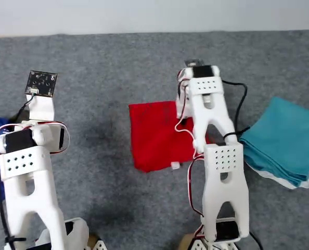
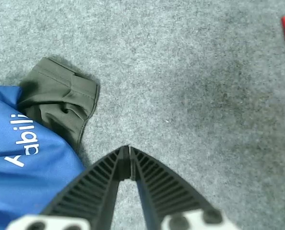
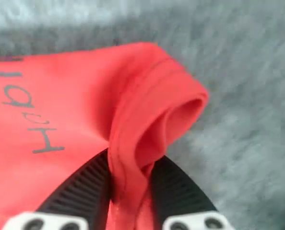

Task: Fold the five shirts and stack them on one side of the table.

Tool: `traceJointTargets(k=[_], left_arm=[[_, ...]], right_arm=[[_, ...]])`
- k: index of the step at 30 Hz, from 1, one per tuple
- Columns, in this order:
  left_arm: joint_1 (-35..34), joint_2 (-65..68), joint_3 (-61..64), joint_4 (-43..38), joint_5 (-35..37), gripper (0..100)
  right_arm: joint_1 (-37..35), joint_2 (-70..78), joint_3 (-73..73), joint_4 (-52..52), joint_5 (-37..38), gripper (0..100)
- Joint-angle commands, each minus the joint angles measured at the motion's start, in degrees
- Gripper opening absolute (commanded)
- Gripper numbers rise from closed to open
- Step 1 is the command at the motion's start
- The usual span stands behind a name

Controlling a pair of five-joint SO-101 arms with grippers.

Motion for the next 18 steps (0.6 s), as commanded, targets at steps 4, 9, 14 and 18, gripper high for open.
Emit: traceJointTargets(k=[4,9,14,18], left_arm=[[0.53,-1.23,-0.31,-0.53,-0.53,0],[0.53,-1.23,-0.31,-0.53,-0.53,0],[0.44,-1.23,-0.31,-0.44,-0.53,0],[0.44,-1.23,-0.31,-0.44,-0.53,0]], right_arm=[[2.42,-1.01,-7.03,-14.29,29.27,0.9],[-0.40,-0.84,-6.77,-22.37,45.89,0.9],[-1.80,2.59,-7.12,-23.52,48.18,2.6],[-0.92,2.95,-7.30,-20.62,44.22,16.7]])
